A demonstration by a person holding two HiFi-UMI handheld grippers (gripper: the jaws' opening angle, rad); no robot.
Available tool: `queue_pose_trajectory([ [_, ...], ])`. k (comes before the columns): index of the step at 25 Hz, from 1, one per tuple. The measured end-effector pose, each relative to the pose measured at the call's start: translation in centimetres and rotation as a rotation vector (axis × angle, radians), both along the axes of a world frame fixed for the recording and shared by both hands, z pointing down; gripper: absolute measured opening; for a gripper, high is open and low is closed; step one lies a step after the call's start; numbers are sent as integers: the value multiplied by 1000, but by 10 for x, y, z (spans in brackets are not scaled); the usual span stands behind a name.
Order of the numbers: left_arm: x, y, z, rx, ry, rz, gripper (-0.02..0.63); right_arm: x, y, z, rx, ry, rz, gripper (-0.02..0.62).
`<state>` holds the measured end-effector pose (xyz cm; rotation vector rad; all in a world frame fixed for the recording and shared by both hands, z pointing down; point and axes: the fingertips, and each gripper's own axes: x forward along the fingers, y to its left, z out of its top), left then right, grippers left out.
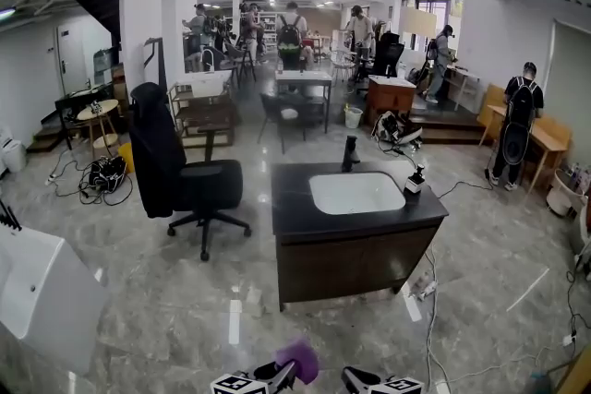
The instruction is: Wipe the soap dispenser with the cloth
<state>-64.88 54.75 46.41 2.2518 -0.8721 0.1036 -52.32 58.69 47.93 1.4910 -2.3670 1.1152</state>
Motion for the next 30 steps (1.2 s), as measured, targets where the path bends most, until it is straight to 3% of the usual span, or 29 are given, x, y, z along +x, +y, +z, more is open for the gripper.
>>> queue_pose_trajectory([
  [9,65,-69,-1,8,-10,-4,64,67,-80,-4,45,-23,5,5],
  [22,230,-162,-22,76,-5,50,64,216,-173,-22,112,-41,22,6],
  [30,292,-199,-14,84,-10,49,64,274,-207,-16,108,-56,35,5],
])
